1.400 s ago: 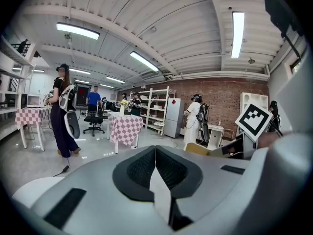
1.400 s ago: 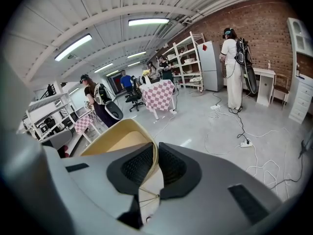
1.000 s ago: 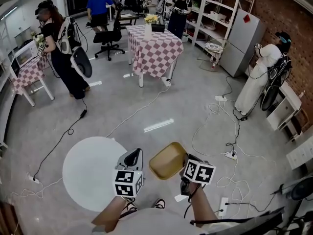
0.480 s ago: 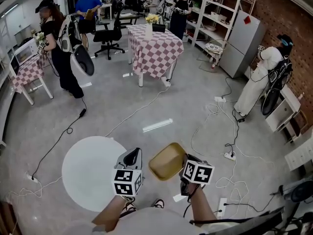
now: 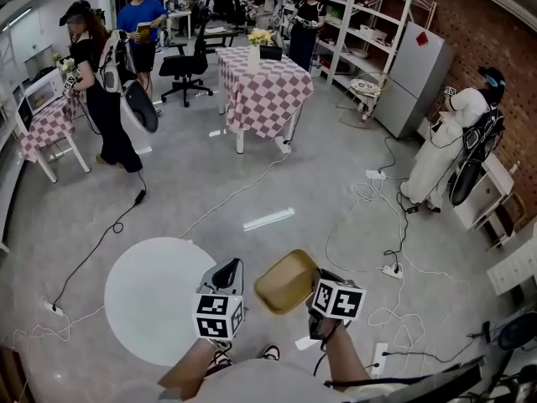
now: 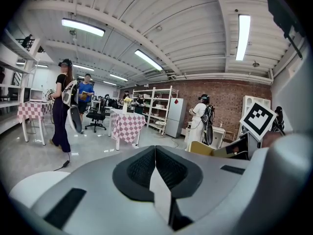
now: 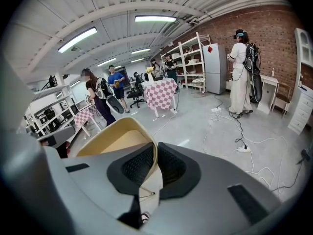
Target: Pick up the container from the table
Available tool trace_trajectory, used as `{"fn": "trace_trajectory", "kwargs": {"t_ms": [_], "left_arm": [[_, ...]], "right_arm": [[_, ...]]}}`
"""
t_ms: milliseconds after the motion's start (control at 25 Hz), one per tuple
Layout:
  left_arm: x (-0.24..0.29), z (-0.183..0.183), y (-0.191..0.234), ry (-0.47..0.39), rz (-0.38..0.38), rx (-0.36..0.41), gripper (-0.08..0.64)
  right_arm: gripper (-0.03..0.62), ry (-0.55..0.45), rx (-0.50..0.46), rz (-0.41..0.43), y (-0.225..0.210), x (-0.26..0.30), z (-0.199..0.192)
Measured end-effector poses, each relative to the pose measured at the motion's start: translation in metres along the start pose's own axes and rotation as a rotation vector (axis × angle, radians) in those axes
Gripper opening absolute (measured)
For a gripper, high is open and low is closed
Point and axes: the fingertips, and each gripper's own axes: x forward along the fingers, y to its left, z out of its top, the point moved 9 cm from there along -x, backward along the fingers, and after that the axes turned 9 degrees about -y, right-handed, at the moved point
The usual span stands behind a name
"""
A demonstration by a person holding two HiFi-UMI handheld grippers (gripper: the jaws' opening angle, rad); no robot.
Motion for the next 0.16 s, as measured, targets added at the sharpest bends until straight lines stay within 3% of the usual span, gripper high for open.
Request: {"fn": "trace_trajectory", "kwargs": {"t_ms": [160], "left_arm": [[-0.0025, -0.0016, -0.0026, -0.003, 0.0, 0.002, 0.017]], "right_arm": [[0.051, -0.003, -0.001, 0.004, -0.0012, -0.0022, -0.0019]]}}
